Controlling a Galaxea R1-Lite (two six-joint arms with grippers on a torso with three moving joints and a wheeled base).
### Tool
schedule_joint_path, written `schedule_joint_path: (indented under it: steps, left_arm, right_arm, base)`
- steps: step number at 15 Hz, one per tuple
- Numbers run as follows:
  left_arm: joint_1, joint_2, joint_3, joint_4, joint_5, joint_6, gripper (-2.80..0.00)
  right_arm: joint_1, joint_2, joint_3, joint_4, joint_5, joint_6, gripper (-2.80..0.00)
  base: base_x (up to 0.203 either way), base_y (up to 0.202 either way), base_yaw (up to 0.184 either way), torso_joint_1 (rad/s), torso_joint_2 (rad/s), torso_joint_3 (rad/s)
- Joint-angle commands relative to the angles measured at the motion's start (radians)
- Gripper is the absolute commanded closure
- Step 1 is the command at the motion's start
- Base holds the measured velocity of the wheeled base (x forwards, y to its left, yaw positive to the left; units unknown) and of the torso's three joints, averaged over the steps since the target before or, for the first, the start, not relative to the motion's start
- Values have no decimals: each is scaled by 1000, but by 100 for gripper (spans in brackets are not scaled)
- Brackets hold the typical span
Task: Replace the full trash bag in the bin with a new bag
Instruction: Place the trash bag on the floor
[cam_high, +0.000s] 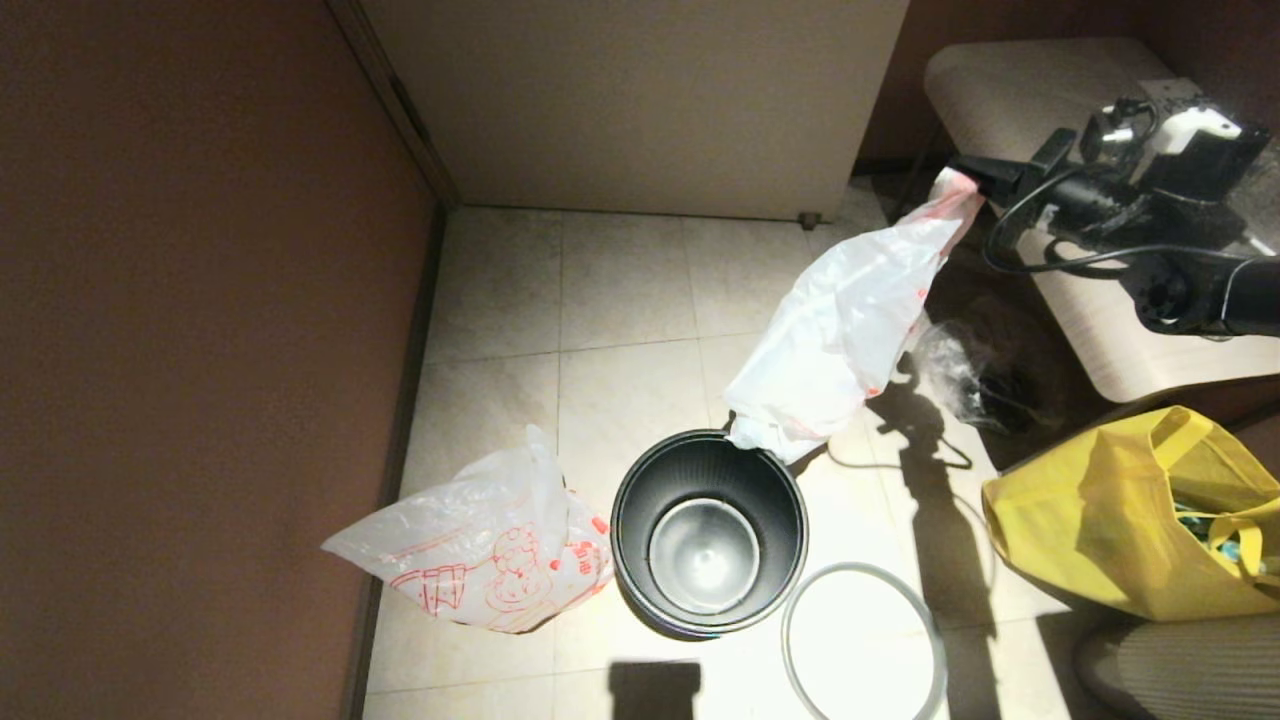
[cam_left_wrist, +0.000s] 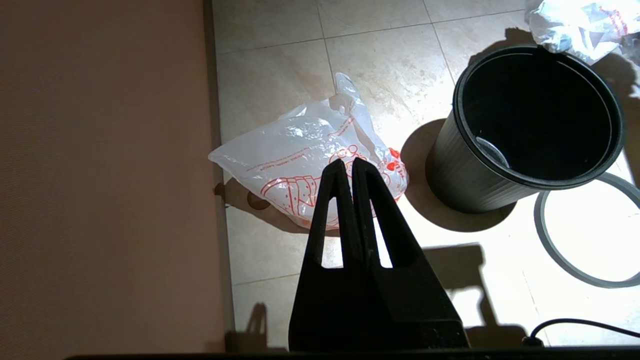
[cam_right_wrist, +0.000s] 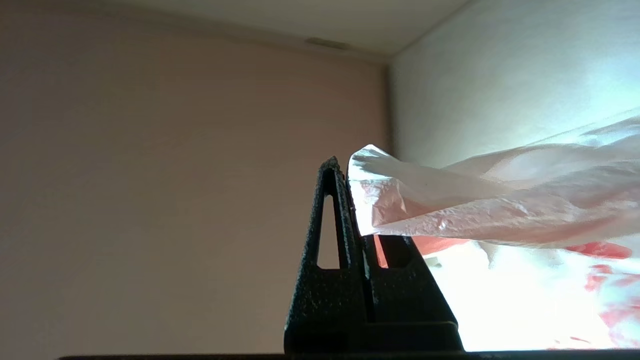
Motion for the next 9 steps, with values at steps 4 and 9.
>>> schedule_joint_path:
  steps: [4, 9]
  left_arm:
    - [1, 0, 3, 0, 0, 0, 0]
    - [1, 0, 3, 0, 0, 0, 0]
  right_arm:
    - [-91, 69, 4, -59, 8, 28, 0]
    - [-74, -29, 3, -74, 52, 78, 0]
  base:
    - [0, 0, 0, 0, 0, 0]
    - [0, 0, 0, 0, 0, 0]
